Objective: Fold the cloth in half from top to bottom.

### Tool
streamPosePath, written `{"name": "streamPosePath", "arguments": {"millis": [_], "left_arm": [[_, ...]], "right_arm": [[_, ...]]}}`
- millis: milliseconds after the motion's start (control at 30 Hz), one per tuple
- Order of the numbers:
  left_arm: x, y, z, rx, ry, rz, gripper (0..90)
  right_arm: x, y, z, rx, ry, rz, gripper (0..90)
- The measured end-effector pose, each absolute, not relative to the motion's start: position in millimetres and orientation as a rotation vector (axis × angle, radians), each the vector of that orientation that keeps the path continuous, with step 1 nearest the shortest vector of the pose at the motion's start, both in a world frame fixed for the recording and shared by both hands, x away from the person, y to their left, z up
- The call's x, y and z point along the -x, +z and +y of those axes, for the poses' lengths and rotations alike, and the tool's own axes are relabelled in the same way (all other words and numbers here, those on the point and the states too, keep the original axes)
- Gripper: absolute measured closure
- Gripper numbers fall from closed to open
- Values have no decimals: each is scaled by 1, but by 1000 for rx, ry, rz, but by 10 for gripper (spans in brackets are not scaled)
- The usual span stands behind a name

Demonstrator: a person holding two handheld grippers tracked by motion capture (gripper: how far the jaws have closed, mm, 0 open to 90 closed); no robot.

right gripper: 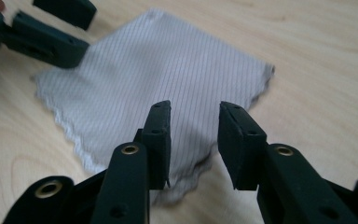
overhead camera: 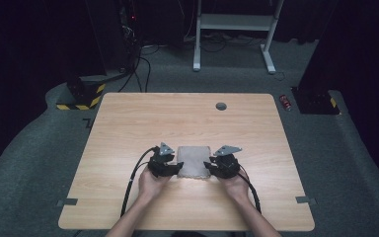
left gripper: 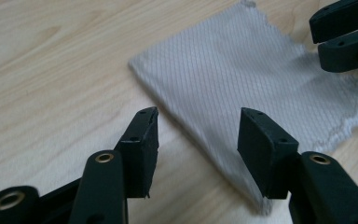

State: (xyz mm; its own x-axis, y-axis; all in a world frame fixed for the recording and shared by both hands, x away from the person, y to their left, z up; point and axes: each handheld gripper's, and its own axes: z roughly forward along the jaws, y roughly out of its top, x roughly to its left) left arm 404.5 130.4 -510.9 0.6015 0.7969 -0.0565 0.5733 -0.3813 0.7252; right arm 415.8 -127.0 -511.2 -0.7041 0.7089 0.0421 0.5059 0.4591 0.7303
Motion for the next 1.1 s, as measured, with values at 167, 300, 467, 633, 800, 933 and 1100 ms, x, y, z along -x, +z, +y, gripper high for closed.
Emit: {"name": "streamPosePath", "arguments": {"millis": [167, 300, 467, 633, 800, 933, 1100], "left_arm": [[-396, -515, 134, -2137, 424, 1083, 468], [-392, -518, 137, -2129, 435, 1086, 460], [-390, -515, 145, -2079, 385, 1102, 419], [-385, -508, 158, -1993, 359, 1114, 394], [-379, -503, 169, -1947, 374, 1114, 378], [-374, -499, 177, -1918, 386, 1115, 378], [-370, -497, 184, -1885, 391, 1122, 378]], "right_arm": [[-409, -520, -132, -1025, 1055, 2451, 615], [-409, -520, -136, -1036, 1065, 2450, 585], [-408, -513, -143, -1073, 1099, 2428, 575], [-404, -505, -154, -1086, 1146, 2390, 580], [-400, -502, -169, -1118, 1177, 2339, 583], [-397, -500, -178, -1141, 1193, 2315, 586], [-393, -497, -183, -1142, 1209, 2294, 588]]}}
